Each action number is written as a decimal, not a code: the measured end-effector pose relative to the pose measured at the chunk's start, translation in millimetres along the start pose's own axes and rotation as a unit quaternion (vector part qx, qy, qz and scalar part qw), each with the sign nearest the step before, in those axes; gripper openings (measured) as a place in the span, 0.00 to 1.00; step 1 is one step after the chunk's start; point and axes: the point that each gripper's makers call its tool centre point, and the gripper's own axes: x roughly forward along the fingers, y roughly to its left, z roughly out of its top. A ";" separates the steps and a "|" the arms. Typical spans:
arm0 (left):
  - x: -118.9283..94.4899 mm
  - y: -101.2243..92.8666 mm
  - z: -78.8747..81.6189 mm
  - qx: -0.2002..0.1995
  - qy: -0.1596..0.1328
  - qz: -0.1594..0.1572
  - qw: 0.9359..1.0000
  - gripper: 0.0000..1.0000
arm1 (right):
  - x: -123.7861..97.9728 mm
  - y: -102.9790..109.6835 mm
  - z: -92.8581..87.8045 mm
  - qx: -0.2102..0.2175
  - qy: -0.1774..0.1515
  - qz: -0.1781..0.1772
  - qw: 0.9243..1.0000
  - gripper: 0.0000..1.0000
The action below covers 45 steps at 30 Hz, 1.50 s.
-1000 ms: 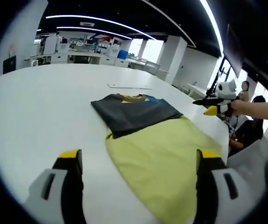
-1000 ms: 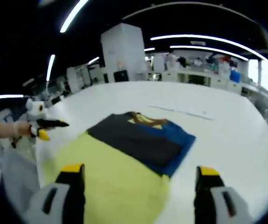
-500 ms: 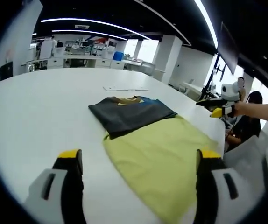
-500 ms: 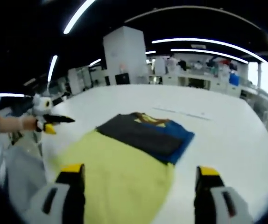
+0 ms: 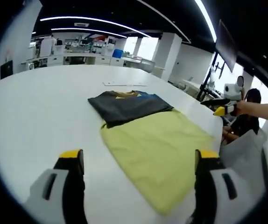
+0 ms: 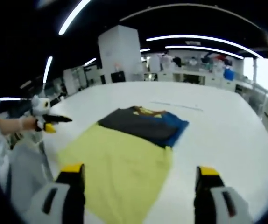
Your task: Fold the garment on the visible template until the final outline fits inside the template.
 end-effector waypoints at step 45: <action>-30.6 -32.0 -101.8 -0.115 0.112 -0.057 0.985 0.16 | -30.3 26.8 -124.5 0.137 0.125 0.021 0.982 0.17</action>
